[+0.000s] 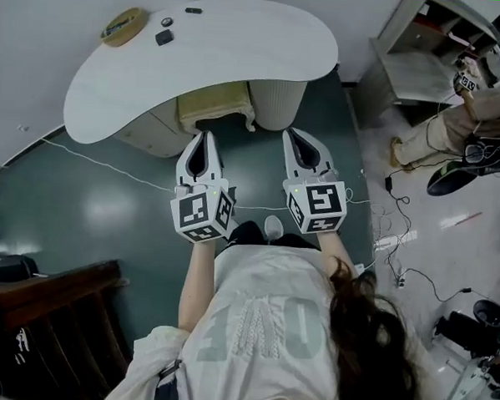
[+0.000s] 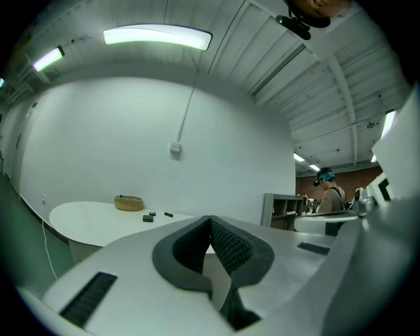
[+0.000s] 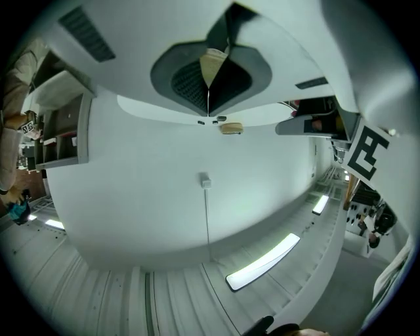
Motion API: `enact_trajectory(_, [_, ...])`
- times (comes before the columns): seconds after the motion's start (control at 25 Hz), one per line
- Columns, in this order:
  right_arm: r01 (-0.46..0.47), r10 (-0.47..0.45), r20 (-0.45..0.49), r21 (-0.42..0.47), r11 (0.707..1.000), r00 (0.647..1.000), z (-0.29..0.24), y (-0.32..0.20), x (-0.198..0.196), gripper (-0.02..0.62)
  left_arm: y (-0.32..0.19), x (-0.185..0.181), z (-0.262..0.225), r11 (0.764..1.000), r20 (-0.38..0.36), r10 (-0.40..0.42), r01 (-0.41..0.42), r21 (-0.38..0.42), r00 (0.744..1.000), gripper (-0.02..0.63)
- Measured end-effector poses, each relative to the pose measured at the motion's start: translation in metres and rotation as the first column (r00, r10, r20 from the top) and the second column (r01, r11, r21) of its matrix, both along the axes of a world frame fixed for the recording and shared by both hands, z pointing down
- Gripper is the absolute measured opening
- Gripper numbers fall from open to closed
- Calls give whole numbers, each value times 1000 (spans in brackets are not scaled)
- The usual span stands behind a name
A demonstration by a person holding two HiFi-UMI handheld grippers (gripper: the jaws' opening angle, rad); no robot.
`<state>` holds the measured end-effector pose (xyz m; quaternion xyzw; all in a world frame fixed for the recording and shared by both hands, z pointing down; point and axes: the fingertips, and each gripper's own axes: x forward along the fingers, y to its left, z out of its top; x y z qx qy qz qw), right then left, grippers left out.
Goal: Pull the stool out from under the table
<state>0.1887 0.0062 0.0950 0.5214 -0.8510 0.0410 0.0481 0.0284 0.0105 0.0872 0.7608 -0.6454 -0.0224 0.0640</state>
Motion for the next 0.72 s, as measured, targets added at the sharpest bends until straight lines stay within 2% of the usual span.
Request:
enact_trajectory(0.2, [64, -63, -58, 17, 998, 996, 5, -7, -2, 31, 18, -12, -2, 996, 15, -84, 84, -8, 996, 26])
enact_trajectory(0.52, [69, -69, -23, -5, 998, 997, 14, -13, -23, 31, 25, -49, -2, 986, 30, -168, 167, 10, 985, 28])
enact_trajectory(0.72, [40, -41, -17, -13, 999, 999, 17, -11, -39, 31, 16, -63, -1, 991, 46, -135, 134, 16, 990, 28])
